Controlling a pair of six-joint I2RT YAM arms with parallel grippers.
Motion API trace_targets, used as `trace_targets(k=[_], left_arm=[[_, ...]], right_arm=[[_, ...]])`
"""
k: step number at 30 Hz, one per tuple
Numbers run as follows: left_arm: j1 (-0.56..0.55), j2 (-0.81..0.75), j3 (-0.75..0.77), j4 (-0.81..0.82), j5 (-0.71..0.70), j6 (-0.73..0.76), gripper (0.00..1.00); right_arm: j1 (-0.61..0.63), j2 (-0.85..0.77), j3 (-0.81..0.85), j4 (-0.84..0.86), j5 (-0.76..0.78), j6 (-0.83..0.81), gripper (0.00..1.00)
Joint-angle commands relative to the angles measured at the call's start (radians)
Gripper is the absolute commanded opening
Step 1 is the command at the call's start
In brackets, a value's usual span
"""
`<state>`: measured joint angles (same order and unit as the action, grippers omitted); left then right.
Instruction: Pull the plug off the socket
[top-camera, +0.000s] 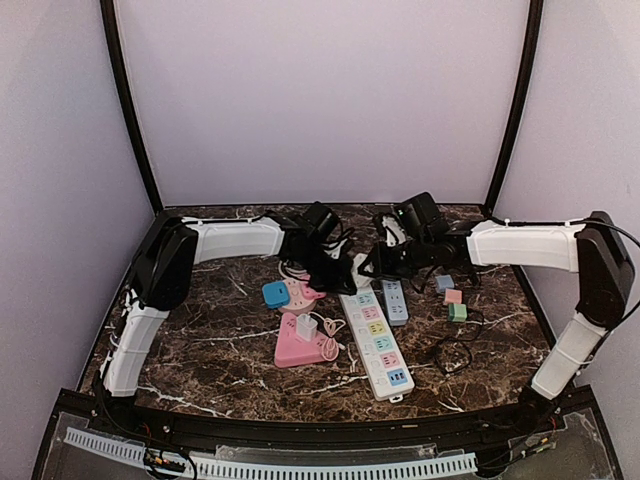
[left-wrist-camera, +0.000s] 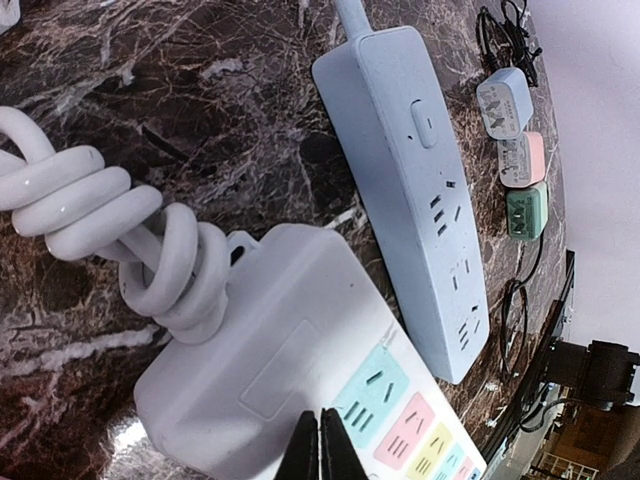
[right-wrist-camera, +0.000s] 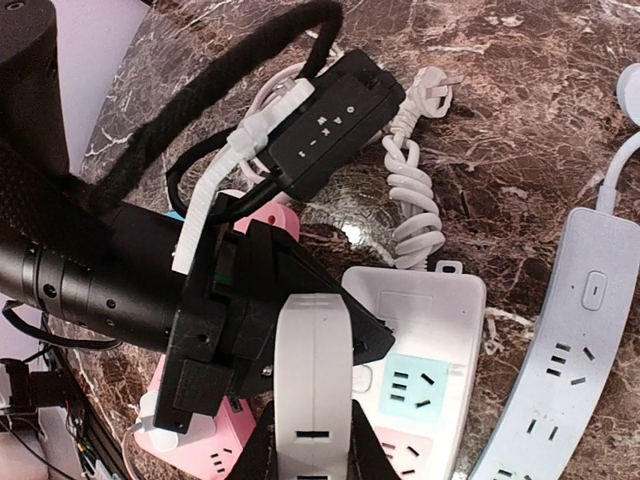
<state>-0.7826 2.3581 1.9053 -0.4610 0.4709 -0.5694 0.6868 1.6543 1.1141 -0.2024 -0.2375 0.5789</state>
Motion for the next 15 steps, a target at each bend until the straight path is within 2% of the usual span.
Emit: trace_targets(k=[1, 8, 15], left_arm=[[0.0, 0.054, 0.008, -0.108, -0.047, 0.007, 0.03], [-0.007, 0.052, 0.136, -0.159, -0.027, 0.03, 0.03], [-0.009, -0.031, 0.19, -0.206, -0.029, 0.053, 0.04]], right_arm=[[0.003, -0.036, 0.008, -0.034, 0.081, -0.02, 0.06], [-0.082, -0.035, 0.025, -0.016, 0.068, -0.031, 0.06], [-0.157, 0.114, 0.181, 0.027, 0.015, -0.043, 0.06]])
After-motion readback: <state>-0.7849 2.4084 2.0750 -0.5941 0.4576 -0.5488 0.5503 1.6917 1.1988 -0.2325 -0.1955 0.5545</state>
